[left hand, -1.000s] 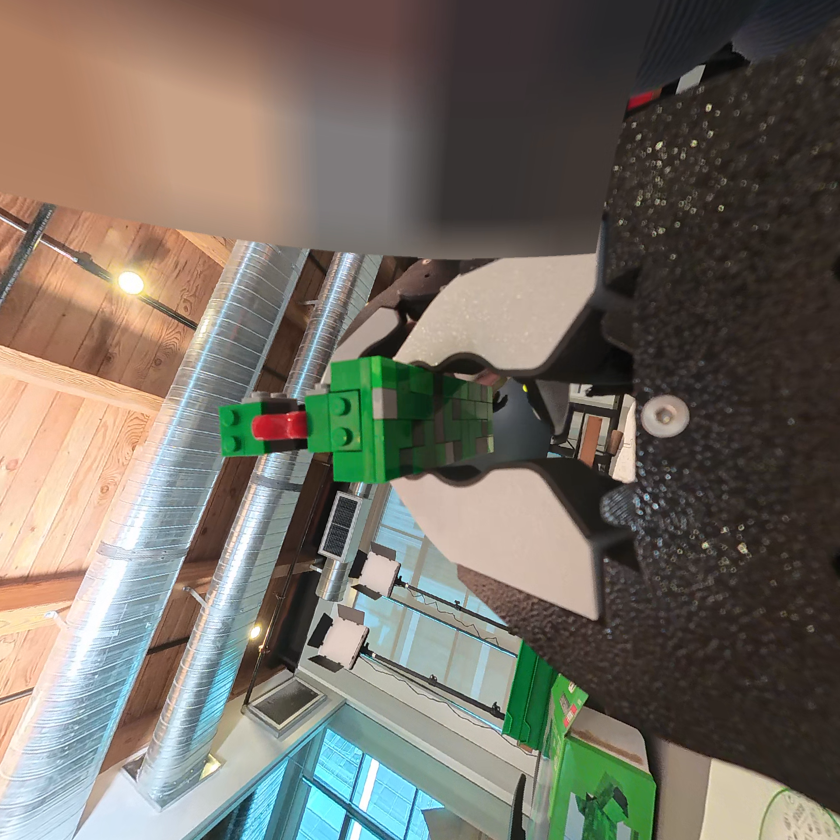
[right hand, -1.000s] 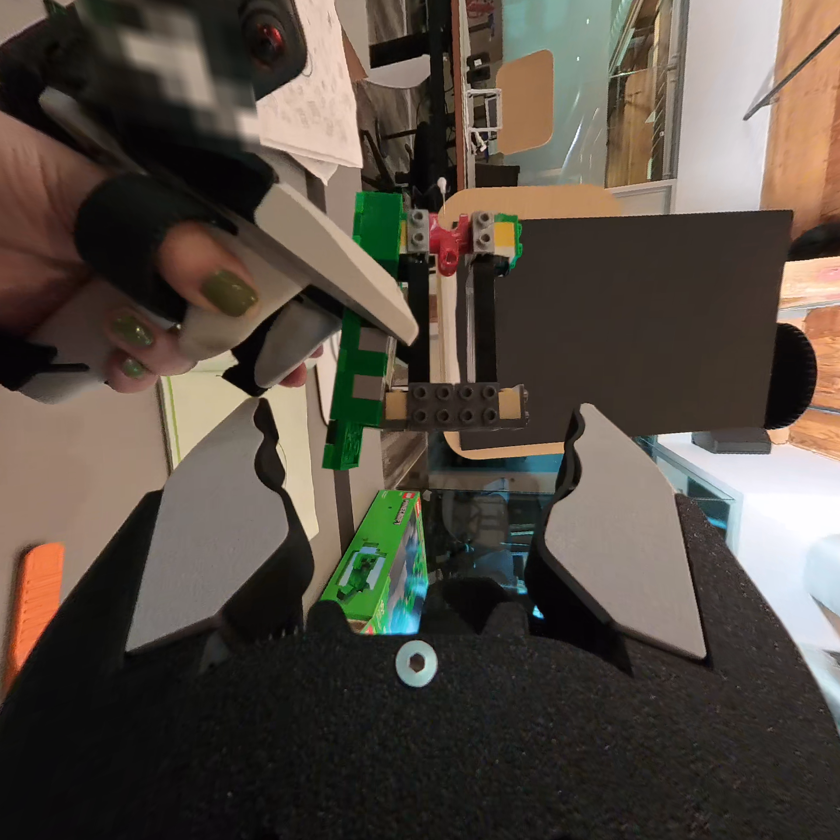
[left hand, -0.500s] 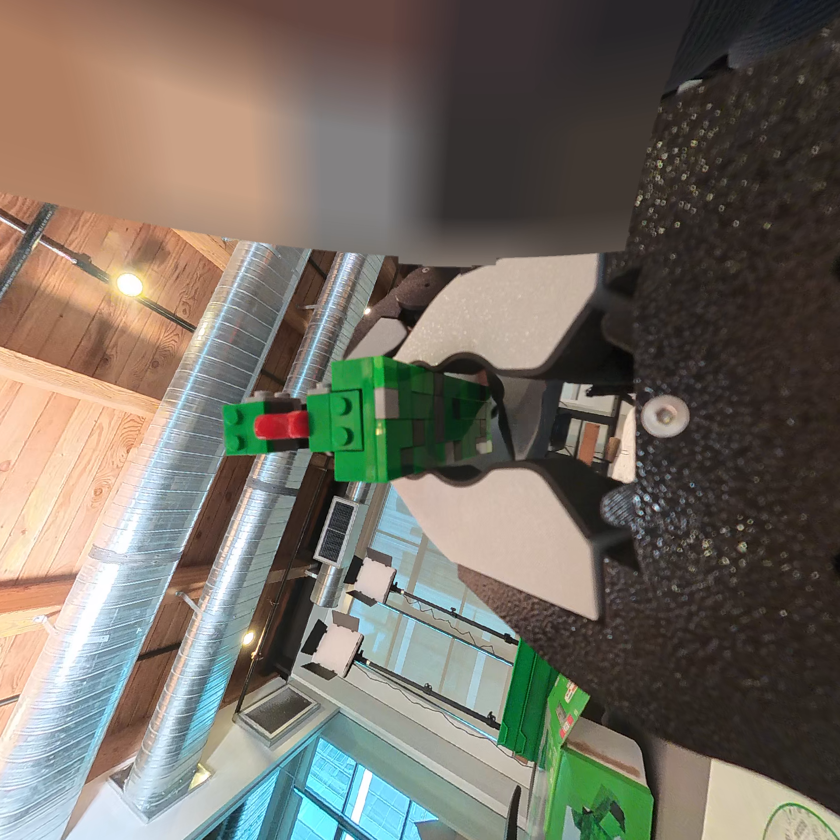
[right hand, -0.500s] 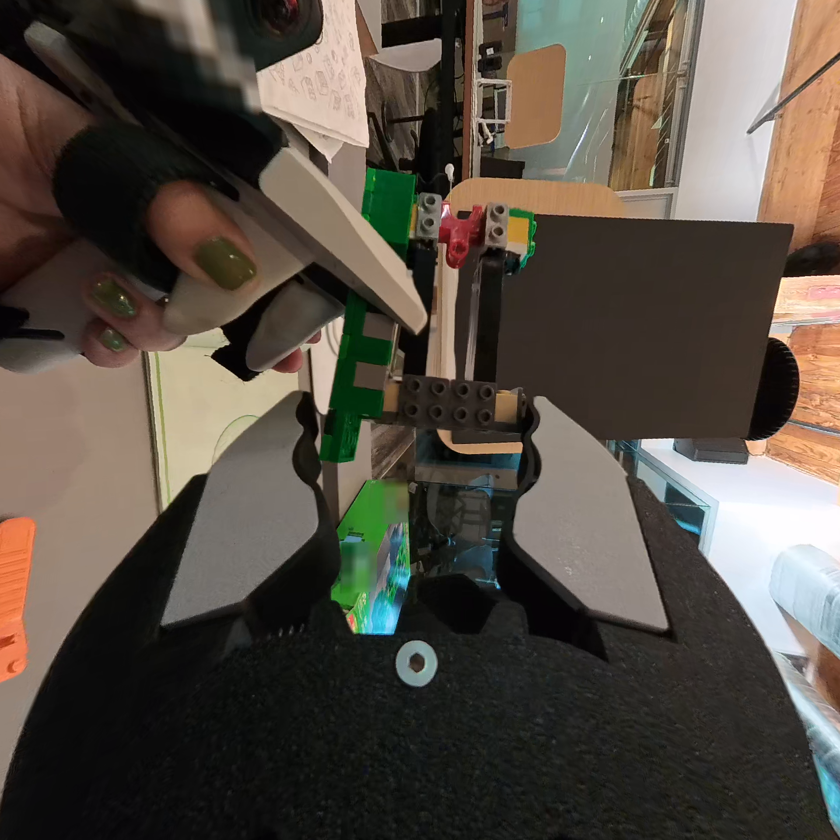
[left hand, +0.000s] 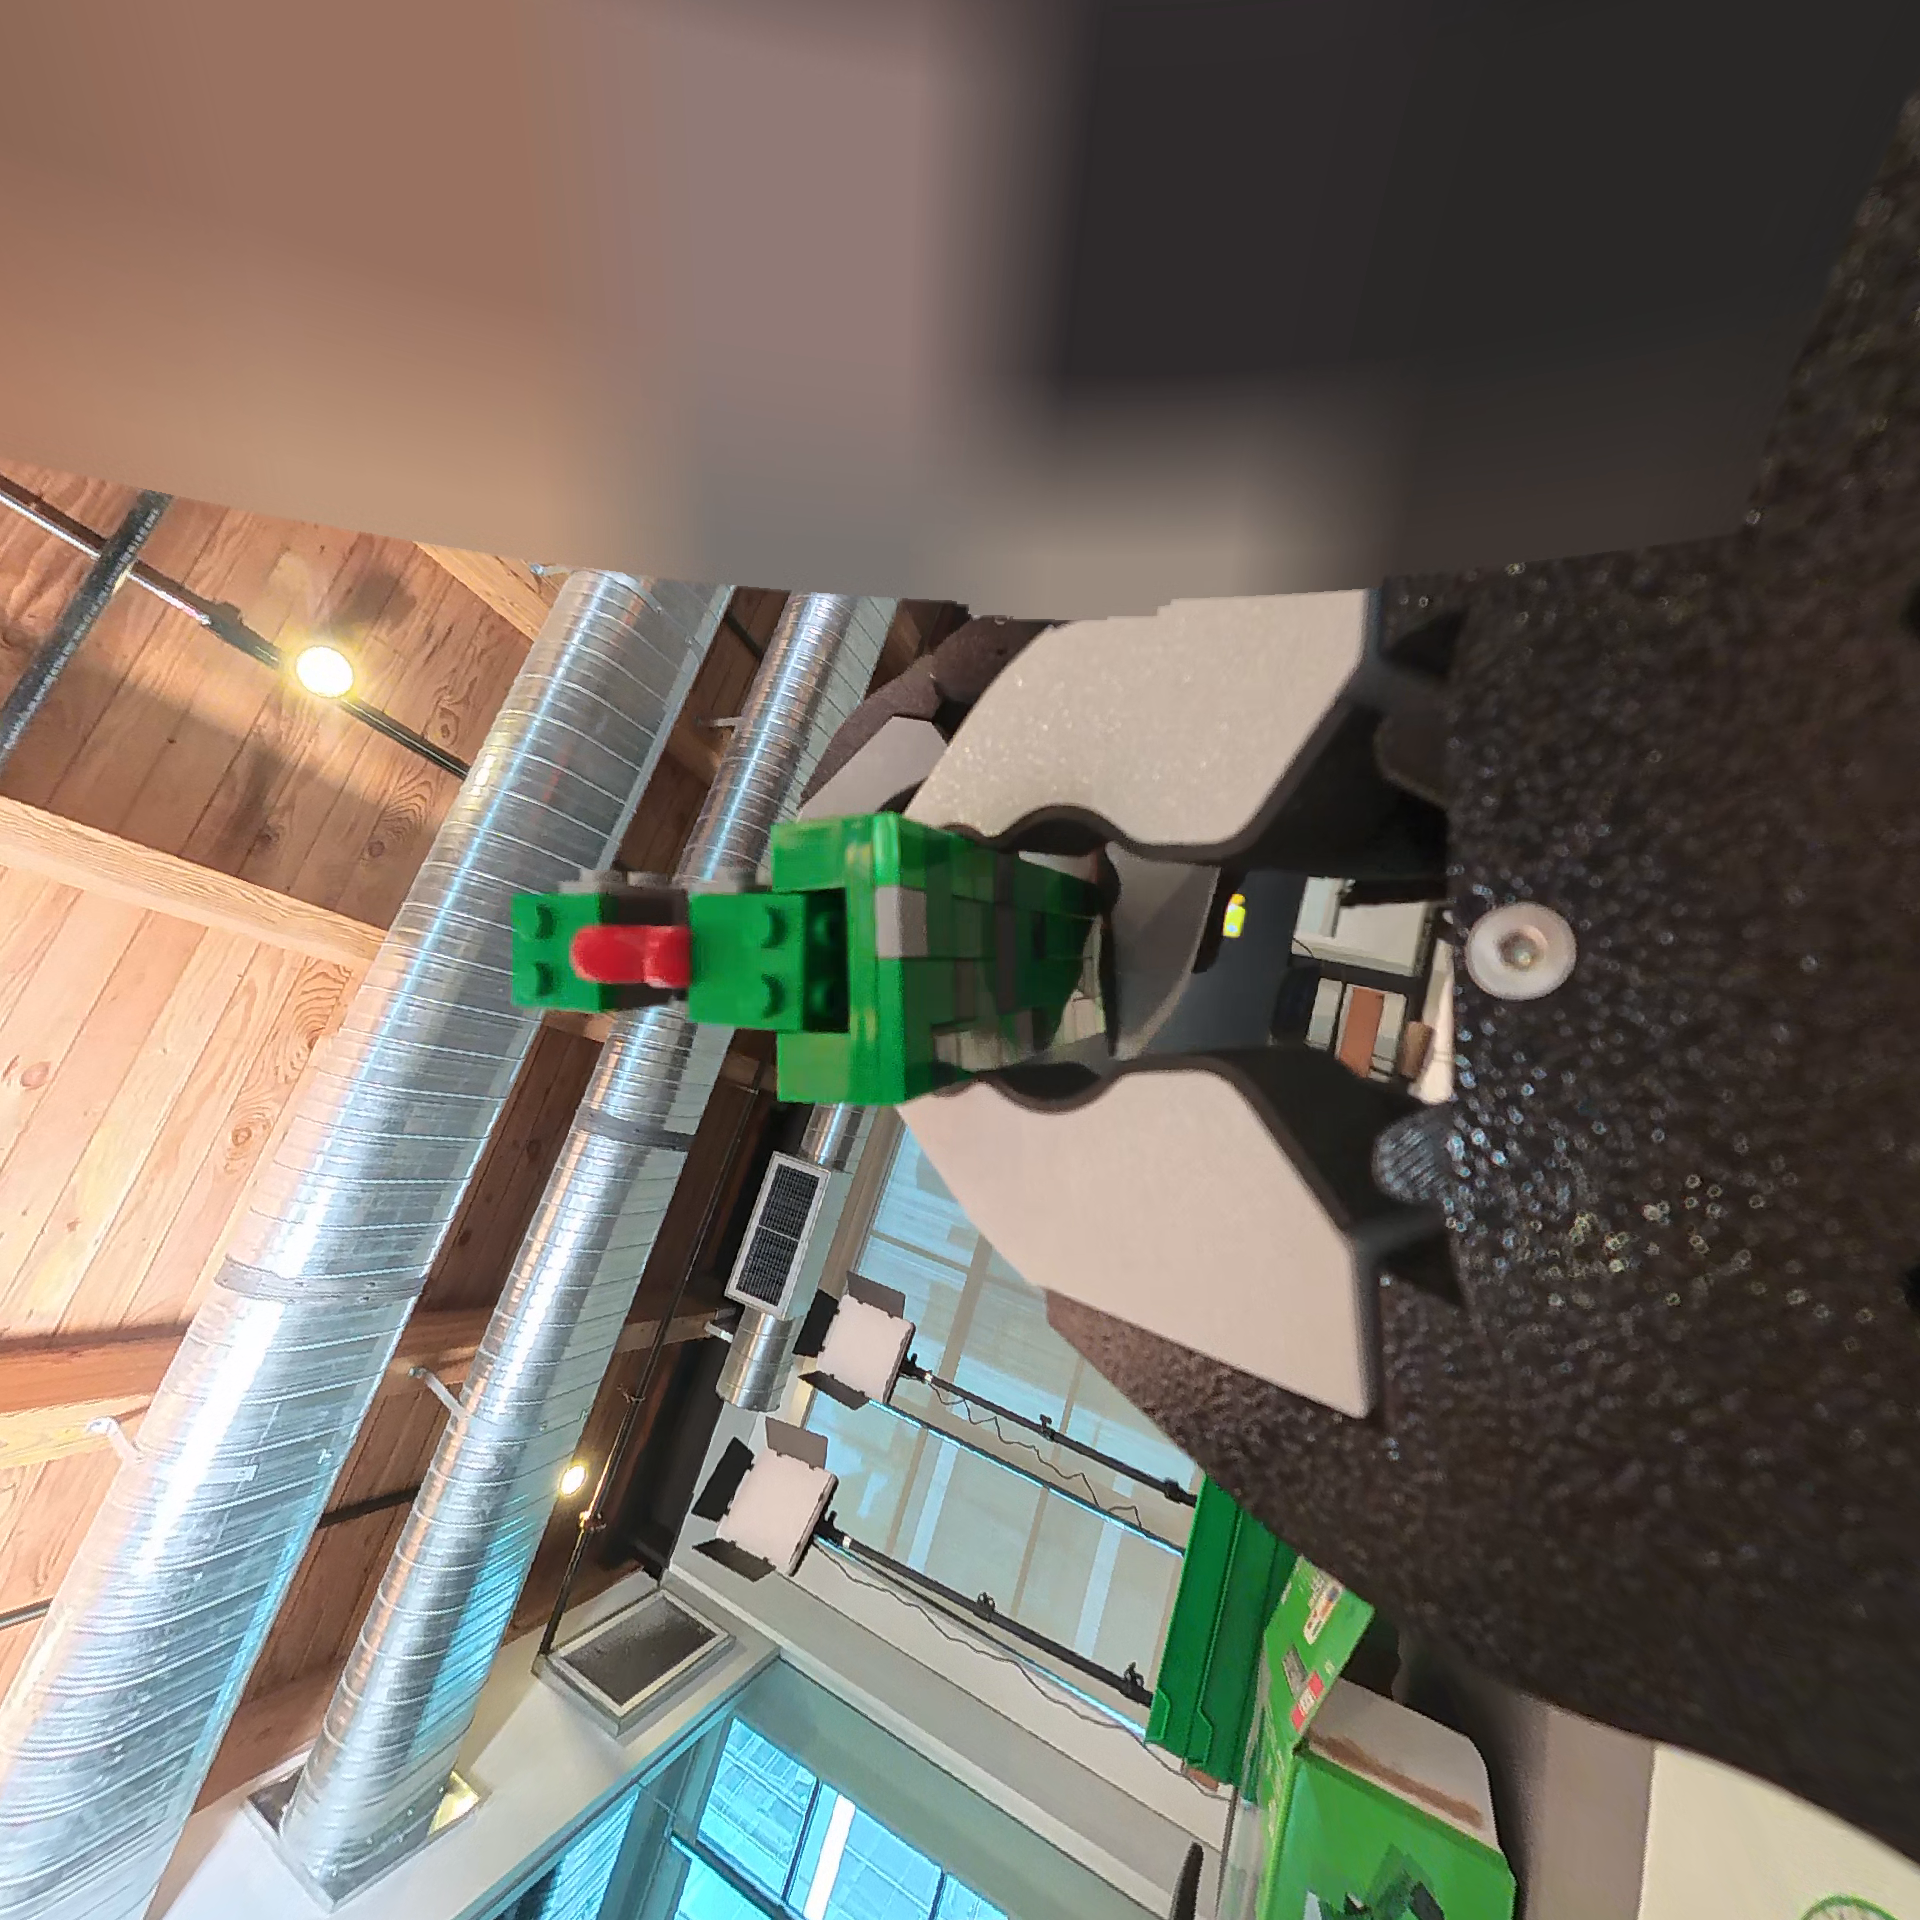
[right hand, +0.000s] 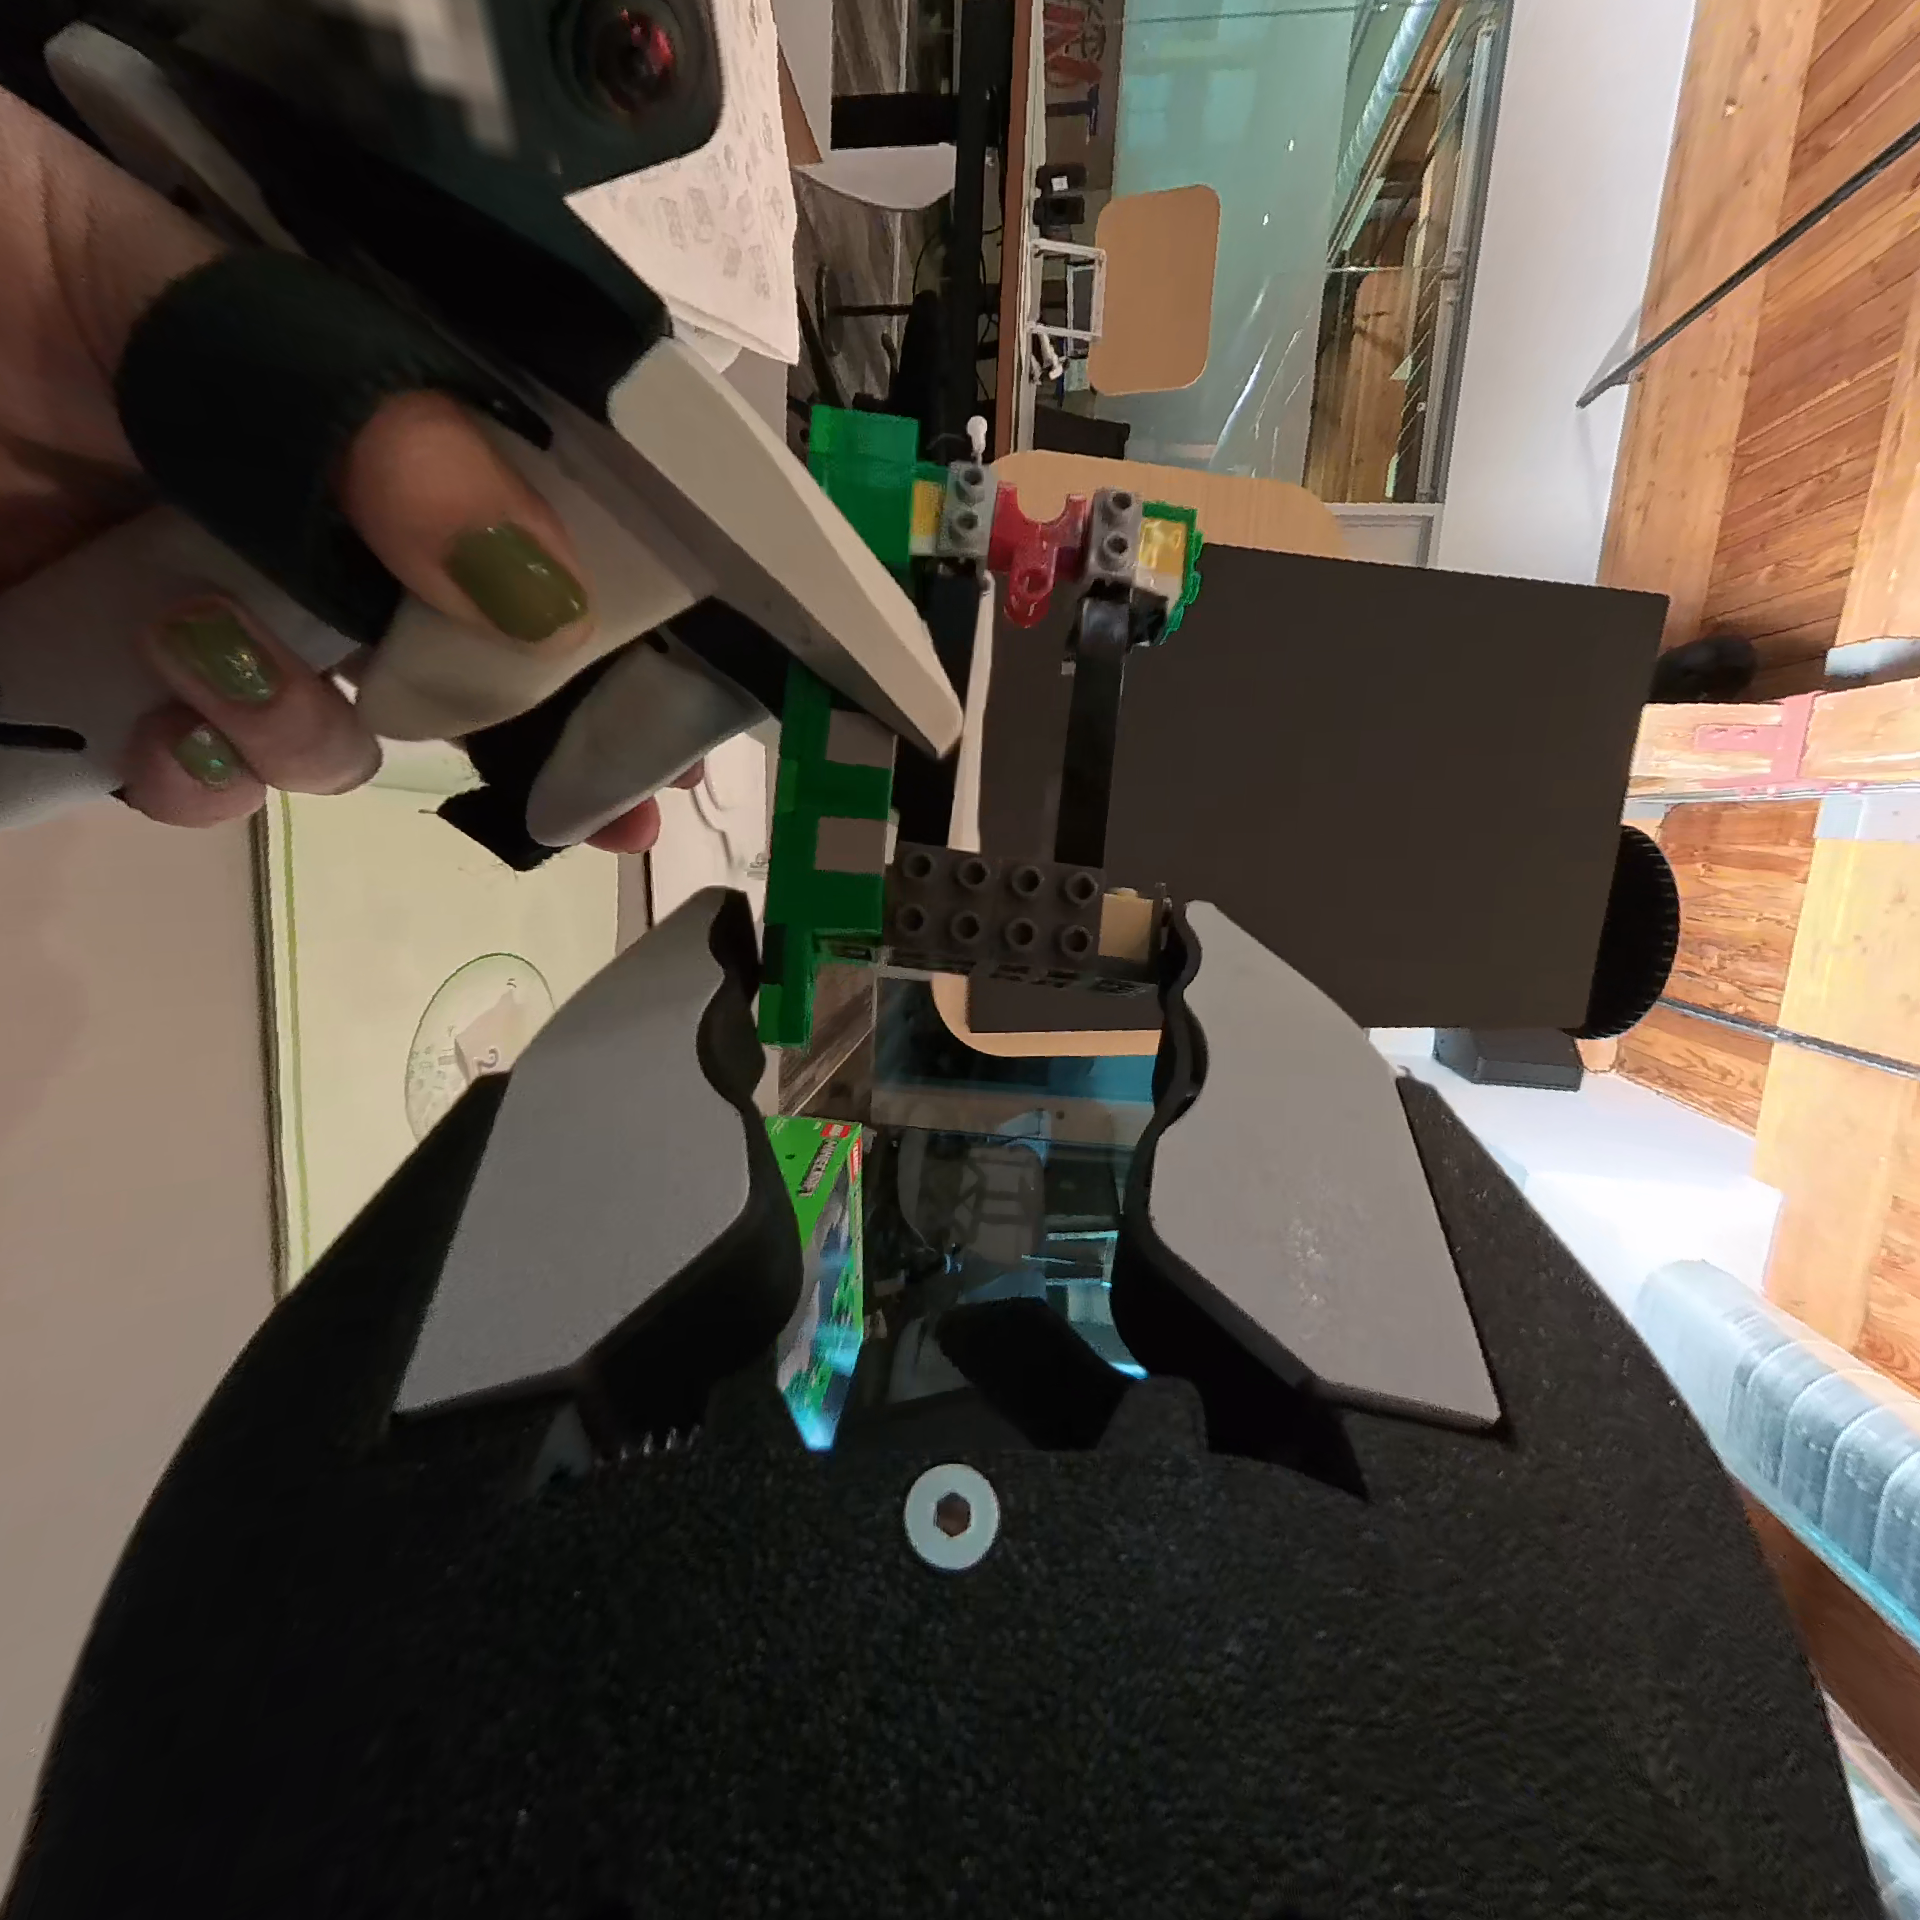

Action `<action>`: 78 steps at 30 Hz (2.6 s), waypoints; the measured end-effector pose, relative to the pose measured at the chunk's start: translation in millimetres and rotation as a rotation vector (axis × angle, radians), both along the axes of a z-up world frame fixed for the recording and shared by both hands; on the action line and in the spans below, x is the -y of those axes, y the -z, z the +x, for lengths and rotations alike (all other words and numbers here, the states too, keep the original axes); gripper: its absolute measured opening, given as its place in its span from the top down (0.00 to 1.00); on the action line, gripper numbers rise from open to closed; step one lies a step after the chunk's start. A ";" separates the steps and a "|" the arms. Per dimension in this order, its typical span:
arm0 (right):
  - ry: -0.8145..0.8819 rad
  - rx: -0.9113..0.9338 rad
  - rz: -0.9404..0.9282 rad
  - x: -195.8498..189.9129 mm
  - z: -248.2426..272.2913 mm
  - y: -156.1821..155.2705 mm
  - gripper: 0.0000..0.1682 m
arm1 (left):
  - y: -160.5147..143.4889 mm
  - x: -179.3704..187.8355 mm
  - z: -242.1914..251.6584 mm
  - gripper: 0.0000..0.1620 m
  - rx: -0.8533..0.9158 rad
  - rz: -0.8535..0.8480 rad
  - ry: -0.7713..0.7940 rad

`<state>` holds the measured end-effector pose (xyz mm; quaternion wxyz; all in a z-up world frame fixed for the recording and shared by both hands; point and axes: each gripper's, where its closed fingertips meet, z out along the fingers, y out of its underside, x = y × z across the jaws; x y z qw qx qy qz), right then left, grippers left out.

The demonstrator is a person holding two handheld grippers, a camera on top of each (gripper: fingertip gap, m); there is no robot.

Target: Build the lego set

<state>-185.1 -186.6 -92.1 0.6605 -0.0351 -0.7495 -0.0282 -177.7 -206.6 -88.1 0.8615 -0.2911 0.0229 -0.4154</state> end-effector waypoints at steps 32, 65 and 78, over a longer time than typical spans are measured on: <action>0.040 0.115 0.033 -13.9 12.5 8.2 0.43 | -0.1 0.5 -9.1 0.78 0.023 -0.007 -0.059; 0.207 0.022 -0.143 64.2 -28.5 -17.7 0.50 | -2.8 4.0 -41.7 0.78 -0.391 -0.296 -1.205; 0.245 0.038 -0.075 57.9 -30.1 -16.4 0.55 | -3.7 2.8 -36.7 0.78 -0.441 -0.294 -1.249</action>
